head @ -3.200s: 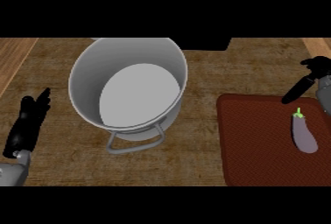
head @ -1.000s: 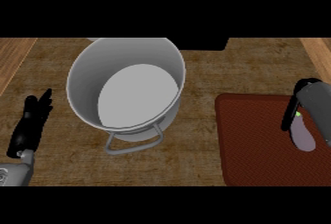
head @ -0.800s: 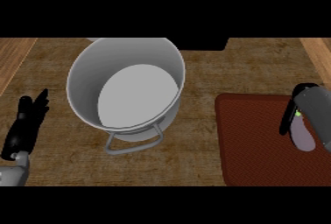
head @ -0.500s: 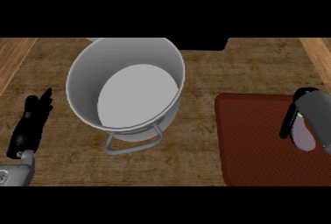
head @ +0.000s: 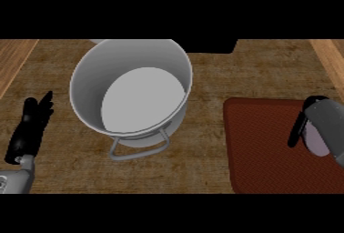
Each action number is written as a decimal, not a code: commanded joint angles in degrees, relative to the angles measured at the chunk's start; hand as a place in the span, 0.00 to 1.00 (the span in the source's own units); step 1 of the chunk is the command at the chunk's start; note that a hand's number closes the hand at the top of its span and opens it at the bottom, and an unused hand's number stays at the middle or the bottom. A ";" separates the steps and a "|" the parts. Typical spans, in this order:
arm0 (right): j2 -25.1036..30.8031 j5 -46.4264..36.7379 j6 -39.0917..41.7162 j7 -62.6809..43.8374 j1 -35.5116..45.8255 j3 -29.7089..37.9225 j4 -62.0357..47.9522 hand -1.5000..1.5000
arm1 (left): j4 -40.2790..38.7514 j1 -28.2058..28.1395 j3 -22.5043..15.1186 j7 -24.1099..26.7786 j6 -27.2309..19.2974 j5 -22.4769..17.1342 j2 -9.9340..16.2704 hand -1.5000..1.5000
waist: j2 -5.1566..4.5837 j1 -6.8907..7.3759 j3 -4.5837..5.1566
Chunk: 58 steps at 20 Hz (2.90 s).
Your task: Pick the eggplant from the tray and place it in the pot
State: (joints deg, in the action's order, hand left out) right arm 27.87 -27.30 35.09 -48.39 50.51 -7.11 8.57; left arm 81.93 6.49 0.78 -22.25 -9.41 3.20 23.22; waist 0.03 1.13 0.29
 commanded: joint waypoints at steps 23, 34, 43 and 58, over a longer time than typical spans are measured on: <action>-5.72 -14.15 -17.94 43.23 0.95 -13.53 29.46 1.00 | 0.65 -1.30 1.74 -0.07 2.05 1.92 -1.76 0.50 | 0.31 0.56 -0.59; -1.58 -11.37 -40.70 55.92 -6.69 -7.02 46.58 1.00 | 1.68 -2.81 3.21 -0.53 0.61 2.77 -1.77 0.50 | 0.68 -2.51 -0.31; -1.01 1.21 -37.42 58.06 -9.20 0.83 70.82 1.00 | 3.88 -4.96 3.98 -0.38 2.69 1.21 -1.46 0.50 | 0.82 -2.63 -0.27; -13.48 -1.42 -22.59 27.31 10.62 -6.05 75.62 1.00 | 1.35 1.51 3.29 -2.54 2.25 4.54 -3.43 0.50 | -0.04 -0.45 -0.23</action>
State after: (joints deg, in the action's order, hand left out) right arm 18.25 -27.29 10.64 -16.20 55.19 -11.96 89.06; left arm 83.05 6.40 4.59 -23.40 -6.58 6.79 20.67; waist 0.15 0.26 0.06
